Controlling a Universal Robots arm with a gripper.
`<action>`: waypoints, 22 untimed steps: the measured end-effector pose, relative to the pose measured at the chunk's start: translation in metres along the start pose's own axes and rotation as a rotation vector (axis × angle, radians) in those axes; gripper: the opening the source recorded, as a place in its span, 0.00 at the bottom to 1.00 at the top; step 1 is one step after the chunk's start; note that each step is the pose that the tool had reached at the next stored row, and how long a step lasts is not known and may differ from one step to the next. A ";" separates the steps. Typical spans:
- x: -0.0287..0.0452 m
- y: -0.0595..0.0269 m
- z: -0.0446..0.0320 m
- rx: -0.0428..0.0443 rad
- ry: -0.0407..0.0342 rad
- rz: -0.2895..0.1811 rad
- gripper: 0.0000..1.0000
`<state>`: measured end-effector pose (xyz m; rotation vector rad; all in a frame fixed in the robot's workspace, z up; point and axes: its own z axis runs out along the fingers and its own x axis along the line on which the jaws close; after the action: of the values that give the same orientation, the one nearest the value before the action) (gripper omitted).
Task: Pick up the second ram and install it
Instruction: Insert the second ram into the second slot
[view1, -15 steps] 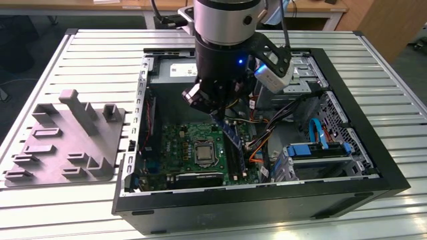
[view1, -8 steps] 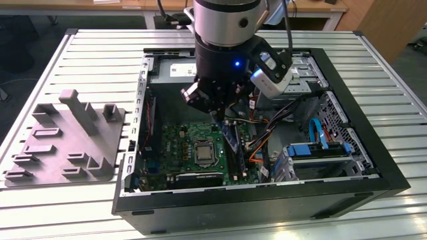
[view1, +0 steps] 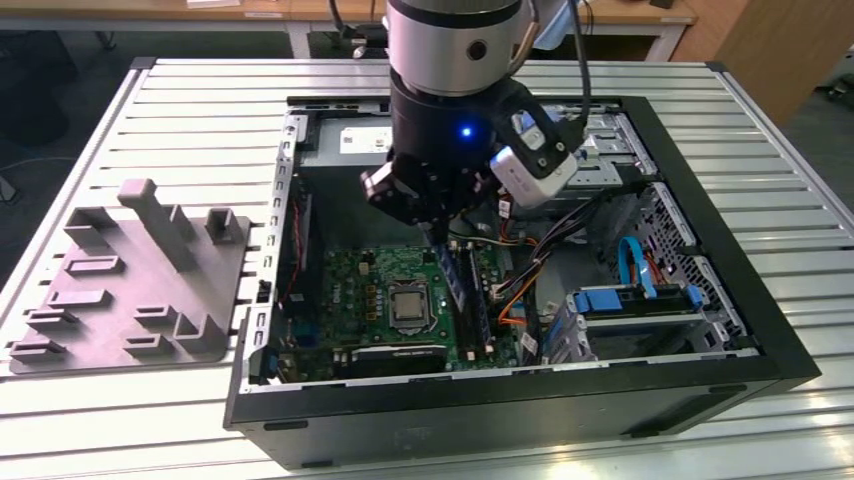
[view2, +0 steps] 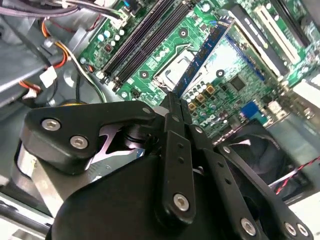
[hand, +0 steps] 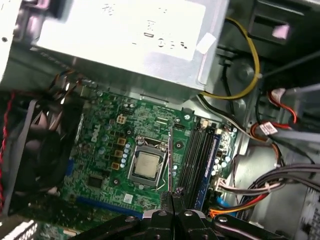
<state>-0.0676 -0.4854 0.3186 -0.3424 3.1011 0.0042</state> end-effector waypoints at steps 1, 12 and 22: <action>0.0000 0.0000 0.0003 0.0004 0.0000 0.020 0.12; 0.0001 0.0000 0.0042 0.0044 -0.0001 0.208 0.12; 0.0003 0.0000 0.0095 0.0045 -0.0066 0.216 0.12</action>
<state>-0.0677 -0.4854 0.3090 -0.0058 3.1132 0.0019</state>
